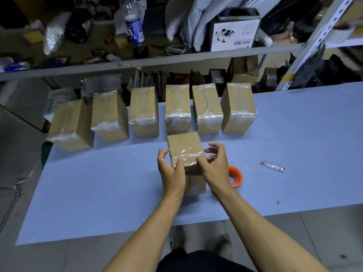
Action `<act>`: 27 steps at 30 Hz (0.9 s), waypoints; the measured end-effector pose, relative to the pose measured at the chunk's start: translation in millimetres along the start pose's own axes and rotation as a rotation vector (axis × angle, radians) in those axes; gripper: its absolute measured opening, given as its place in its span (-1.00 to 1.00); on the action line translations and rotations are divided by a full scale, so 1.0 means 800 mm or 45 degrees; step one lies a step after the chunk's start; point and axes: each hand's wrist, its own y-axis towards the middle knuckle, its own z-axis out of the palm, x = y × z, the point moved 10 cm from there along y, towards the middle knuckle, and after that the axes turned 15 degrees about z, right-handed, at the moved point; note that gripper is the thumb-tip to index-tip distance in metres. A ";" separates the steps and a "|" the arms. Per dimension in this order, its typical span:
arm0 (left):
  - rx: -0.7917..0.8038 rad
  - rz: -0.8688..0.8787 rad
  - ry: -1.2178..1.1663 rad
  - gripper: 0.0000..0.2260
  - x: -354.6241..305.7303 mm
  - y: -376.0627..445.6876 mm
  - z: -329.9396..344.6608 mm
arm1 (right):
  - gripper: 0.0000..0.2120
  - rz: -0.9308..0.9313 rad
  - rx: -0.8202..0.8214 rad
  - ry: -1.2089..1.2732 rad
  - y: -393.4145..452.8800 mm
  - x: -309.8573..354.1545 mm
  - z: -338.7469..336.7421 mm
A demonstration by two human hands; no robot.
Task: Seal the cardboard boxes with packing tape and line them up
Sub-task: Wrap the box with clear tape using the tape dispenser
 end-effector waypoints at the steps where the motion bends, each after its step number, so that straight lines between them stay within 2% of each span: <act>1: 0.065 -0.035 -0.041 -0.46 0.004 -0.005 0.006 | -0.60 -0.027 0.020 -0.050 -0.002 -0.002 0.005; 3: 0.179 -0.034 -0.133 -0.41 0.006 -0.012 0.016 | -0.61 -0.055 0.053 -0.132 -0.008 -0.009 0.013; 6: 0.262 -0.037 -0.061 -0.35 0.014 -0.016 0.017 | -0.61 -0.070 0.119 -0.233 -0.012 -0.022 0.020; 10: 0.219 -0.113 0.024 -0.26 0.030 -0.026 0.009 | -0.76 -0.165 0.141 -0.333 -0.017 -0.020 0.008; 14: 0.293 -0.088 -0.172 -0.44 0.038 -0.028 0.003 | -0.71 -0.059 0.388 -0.164 -0.018 -0.038 0.004; 16: 0.390 -0.076 -0.225 -0.49 0.039 -0.033 0.003 | -0.67 -0.036 0.431 -0.133 -0.023 -0.045 0.005; 19: 0.505 -0.077 -0.129 -0.24 0.040 -0.050 0.013 | -0.51 -0.120 0.355 -0.226 -0.034 -0.042 0.013; 20: 0.501 -0.090 -0.120 -0.19 0.041 -0.053 0.016 | -0.47 -0.120 0.322 -0.248 -0.034 -0.044 0.015; 22: 0.443 -0.093 -0.095 -0.22 0.048 -0.052 0.013 | -0.49 -0.095 0.319 -0.211 -0.034 -0.044 0.012; 25: 0.432 -0.084 -0.068 -0.28 0.047 -0.049 0.012 | -0.59 -0.035 0.461 -0.132 -0.030 -0.040 0.005; 27: 0.439 -0.059 -0.045 -0.30 0.044 -0.049 0.013 | -0.58 0.008 0.559 -0.094 -0.032 -0.036 0.004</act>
